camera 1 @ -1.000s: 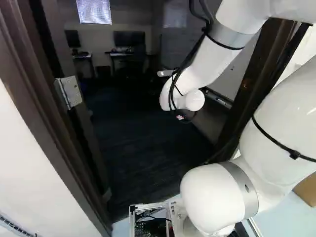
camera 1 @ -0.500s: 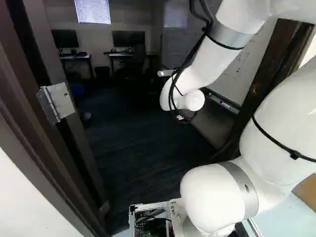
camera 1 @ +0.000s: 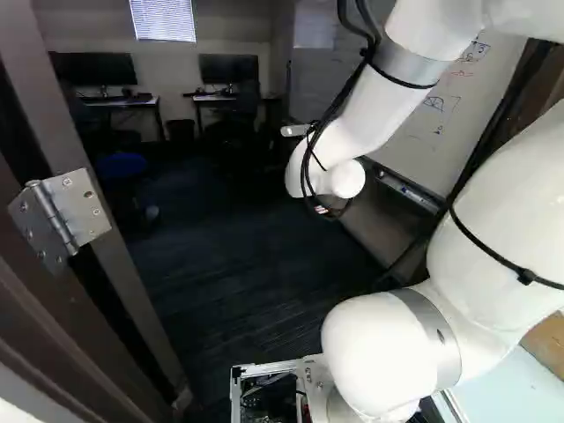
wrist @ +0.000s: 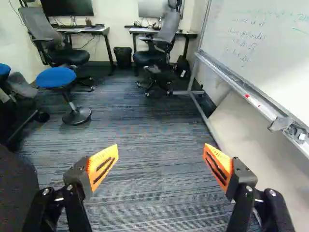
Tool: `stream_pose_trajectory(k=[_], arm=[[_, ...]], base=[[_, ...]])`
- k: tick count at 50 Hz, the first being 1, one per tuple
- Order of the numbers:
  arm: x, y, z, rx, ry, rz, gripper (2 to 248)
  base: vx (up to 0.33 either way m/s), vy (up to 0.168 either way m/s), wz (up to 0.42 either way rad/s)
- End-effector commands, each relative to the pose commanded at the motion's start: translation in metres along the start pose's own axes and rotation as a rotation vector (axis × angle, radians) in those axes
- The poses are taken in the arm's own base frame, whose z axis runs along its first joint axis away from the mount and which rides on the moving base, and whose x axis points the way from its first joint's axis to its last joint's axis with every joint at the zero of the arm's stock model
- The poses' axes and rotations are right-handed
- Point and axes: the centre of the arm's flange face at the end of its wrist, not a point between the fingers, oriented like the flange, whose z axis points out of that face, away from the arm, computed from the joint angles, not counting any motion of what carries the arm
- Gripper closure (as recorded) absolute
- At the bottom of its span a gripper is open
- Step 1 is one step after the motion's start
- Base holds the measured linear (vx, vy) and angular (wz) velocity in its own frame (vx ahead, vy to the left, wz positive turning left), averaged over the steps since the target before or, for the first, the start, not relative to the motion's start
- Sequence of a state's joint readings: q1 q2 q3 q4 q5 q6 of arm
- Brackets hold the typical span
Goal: Open the door and move inside
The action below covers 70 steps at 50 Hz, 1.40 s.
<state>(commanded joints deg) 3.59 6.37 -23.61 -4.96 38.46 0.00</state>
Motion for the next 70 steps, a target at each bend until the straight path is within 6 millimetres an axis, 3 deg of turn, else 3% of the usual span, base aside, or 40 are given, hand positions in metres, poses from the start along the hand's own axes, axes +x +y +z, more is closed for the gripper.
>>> stream_pose_trajectory(k=[70], arm=[[0.0000, 0.0000, 0.0000, 0.000, 0.000, 0.000, 3]], base=[[0.155, 0.003, -0.008]])
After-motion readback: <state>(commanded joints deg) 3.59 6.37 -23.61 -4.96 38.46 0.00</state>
